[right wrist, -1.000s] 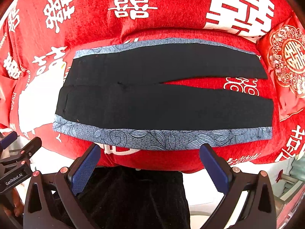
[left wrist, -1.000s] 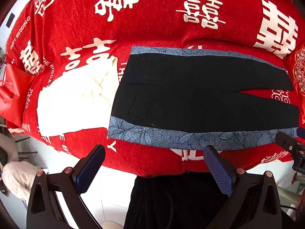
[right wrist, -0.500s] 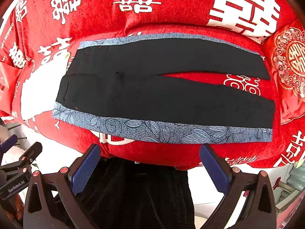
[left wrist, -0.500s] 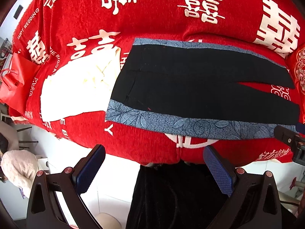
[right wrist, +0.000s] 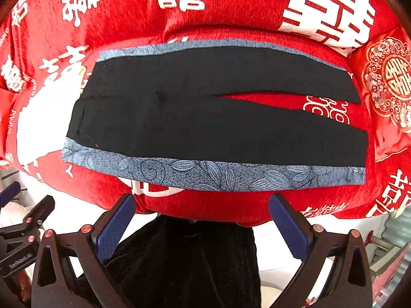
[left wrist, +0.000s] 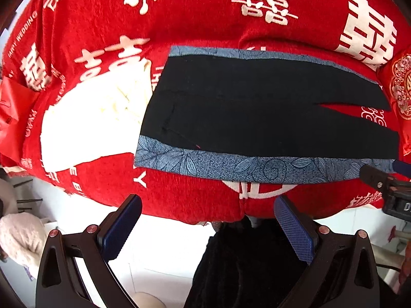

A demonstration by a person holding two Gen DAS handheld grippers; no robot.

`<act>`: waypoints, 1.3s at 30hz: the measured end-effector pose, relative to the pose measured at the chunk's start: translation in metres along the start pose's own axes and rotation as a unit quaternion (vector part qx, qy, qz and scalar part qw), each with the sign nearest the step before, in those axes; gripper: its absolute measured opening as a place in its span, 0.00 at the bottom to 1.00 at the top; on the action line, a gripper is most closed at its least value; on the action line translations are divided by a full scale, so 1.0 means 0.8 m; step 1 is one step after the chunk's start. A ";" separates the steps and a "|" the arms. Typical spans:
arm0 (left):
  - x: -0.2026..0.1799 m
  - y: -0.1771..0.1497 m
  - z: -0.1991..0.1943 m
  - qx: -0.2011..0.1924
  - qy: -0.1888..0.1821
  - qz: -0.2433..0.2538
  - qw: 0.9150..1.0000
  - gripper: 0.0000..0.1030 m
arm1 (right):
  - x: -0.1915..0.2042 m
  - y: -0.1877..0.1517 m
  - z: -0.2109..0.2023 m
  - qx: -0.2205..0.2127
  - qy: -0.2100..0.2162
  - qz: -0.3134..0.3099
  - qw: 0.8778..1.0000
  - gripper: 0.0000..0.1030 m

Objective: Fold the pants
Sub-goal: 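Grasp the grey cuffs of the black trousers with both grippers and lift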

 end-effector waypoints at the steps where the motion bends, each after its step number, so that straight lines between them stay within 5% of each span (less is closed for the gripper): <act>1: 0.006 0.001 0.007 0.006 -0.008 -0.002 1.000 1.00 | 0.004 -0.001 0.003 0.003 -0.002 0.001 1.000 1.00; 5: 0.022 0.006 0.033 0.019 -0.027 -0.009 0.999 1.00 | 0.014 -0.002 0.015 0.006 0.019 0.012 1.000 1.00; 10: 0.057 0.014 0.078 0.032 -0.083 -0.072 0.993 1.00 | 0.001 -0.004 0.037 0.006 0.136 0.079 0.987 1.00; 14: 0.091 0.010 0.135 0.041 -0.117 -0.136 0.983 1.00 | -0.008 -0.019 0.089 0.028 0.247 0.136 0.959 1.00; 21: 0.122 -0.005 0.220 0.046 -0.163 -0.187 0.968 1.00 | 0.024 -0.046 0.191 0.070 0.382 0.169 0.906 1.00; 34: 0.115 -0.014 0.267 0.040 -0.214 -0.171 0.961 1.00 | 0.063 -0.024 0.283 0.050 0.464 0.241 0.851 1.00; 39: 0.115 -0.014 0.267 0.051 -0.279 -0.214 0.935 1.00 | 0.059 0.008 0.236 -0.012 0.513 0.242 0.823 1.00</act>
Point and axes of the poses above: each gripper's, at about its wrist camera, not at the fingertips, and z roughly the way its jaws point, x to its left, y to its top, the point moved 1 cm from there along z, roughly the way its jaws point
